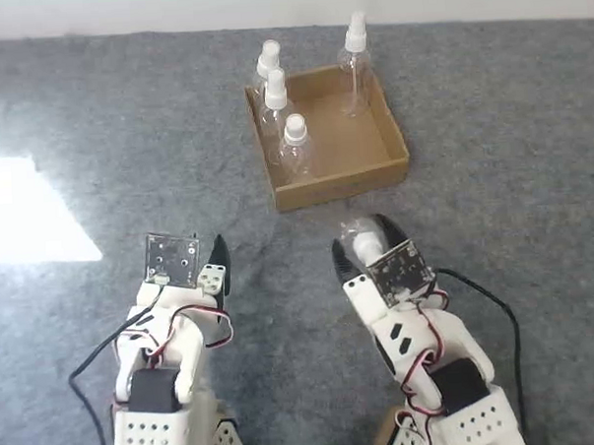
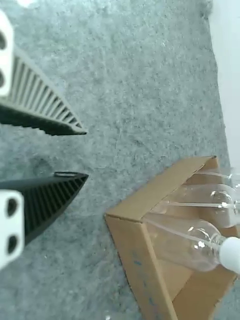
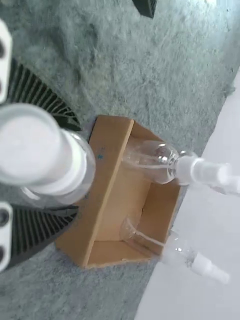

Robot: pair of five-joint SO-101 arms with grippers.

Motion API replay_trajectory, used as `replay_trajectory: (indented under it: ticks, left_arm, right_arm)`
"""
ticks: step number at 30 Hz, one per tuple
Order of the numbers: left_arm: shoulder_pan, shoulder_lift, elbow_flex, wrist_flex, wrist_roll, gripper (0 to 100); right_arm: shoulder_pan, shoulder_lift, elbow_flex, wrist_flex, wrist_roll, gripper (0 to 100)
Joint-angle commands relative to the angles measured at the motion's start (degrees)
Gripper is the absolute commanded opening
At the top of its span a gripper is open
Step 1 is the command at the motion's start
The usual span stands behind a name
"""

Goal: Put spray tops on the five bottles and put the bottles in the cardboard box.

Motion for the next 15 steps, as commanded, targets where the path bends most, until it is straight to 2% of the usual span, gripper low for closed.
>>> replay_trajectory:
  ticks: [1, 15]
  left_arm:
    - [-0.18, -0.79, -0.75, 0.35, -0.09, 12]
    - [-0.26, -0.79, -0.75, 0.44, -0.09, 11]
  right_arm:
    - [1.01, -0.57, -6.77, 2.51, -0.09, 10.0]
    - [1.19, -0.4, -18.46, 2.59, 2.37, 10.0]
